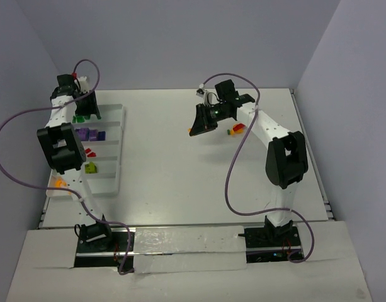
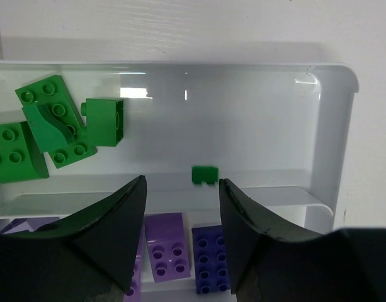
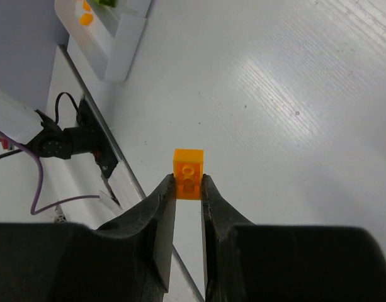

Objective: Sort the legos into containers by color

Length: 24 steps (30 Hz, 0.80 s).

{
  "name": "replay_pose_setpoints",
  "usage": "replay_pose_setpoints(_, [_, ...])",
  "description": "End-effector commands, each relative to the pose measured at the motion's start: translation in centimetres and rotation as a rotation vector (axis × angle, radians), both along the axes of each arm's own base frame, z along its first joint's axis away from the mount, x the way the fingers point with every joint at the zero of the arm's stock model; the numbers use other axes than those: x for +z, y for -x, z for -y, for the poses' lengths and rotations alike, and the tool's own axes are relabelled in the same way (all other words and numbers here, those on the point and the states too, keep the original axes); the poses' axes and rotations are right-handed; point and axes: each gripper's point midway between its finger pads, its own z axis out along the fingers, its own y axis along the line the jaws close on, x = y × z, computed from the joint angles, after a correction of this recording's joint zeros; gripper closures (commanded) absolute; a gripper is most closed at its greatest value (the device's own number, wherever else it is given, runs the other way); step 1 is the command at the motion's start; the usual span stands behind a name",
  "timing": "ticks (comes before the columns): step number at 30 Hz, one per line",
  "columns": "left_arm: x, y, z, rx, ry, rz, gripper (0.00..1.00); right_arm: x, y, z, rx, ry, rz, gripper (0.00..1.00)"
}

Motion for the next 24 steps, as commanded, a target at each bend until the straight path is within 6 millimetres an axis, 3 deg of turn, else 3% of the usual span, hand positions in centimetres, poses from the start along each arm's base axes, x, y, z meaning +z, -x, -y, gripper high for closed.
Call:
replay_pose_setpoints(1, [5.7,0.0,0.3,-0.016,-0.021,0.104,0.43,3.3,0.7,-0.1,0.021,-0.004,0.120,1.00])
replay_pose_setpoints(5, [3.7,-0.9,0.1,-0.010,-0.015,0.084,0.46,3.2,0.8,-0.4,0.024,0.002,0.120,1.00])
replay_pose_setpoints(7, [4.0,-1.7,0.3,-0.010,0.005,0.104,0.45,3.0,0.8,-0.5,0.026,0.008,0.120,1.00])
replay_pose_setpoints(11, [4.5,-2.4,2.3,-0.074,0.109,0.132,0.49,2.9,1.0,-0.7,0.035,0.013,0.127,1.00])
replay_pose_setpoints(12, [5.2,-2.0,3.6,-0.125,0.166,0.148,0.50,3.0,1.1,-0.8,0.045,0.008,0.137,1.00])
replay_pose_setpoints(14, [7.8,-0.1,7.1,-0.227,0.298,0.187,0.51,3.1,1.4,-1.2,0.069,0.000,0.154,1.00])
replay_pose_setpoints(15, [7.9,0.0,7.2,-0.230,0.302,0.188,0.51,3.1,1.4,-1.3,0.078,-0.005,0.160,1.00])
replay_pose_setpoints(16, [10.3,2.3,10.1,-0.334,0.426,0.220,0.49,3.2,2.0,-1.7,0.116,-0.024,0.170,1.00])
replay_pose_setpoints(17, [11.8,3.8,11.7,-0.391,0.492,0.236,0.48,3.3,2.2,-1.8,0.136,-0.035,0.182,1.00])
replay_pose_setpoints(19, [15.5,9.0,16.1,-0.505,0.693,0.243,0.45,2.9,3.2,-2.4,0.195,-0.045,0.223,1.00])
replay_pose_setpoints(21, [17.9,11.9,18.0,-0.547,0.764,0.251,0.44,2.7,3.7,-2.7,0.225,-0.032,0.288,1.00])
replay_pose_setpoints(24, [17.1,15.4,20.7,-0.537,0.851,0.161,0.44,3.0,3.3,-2.7,0.241,0.035,0.446,1.00])
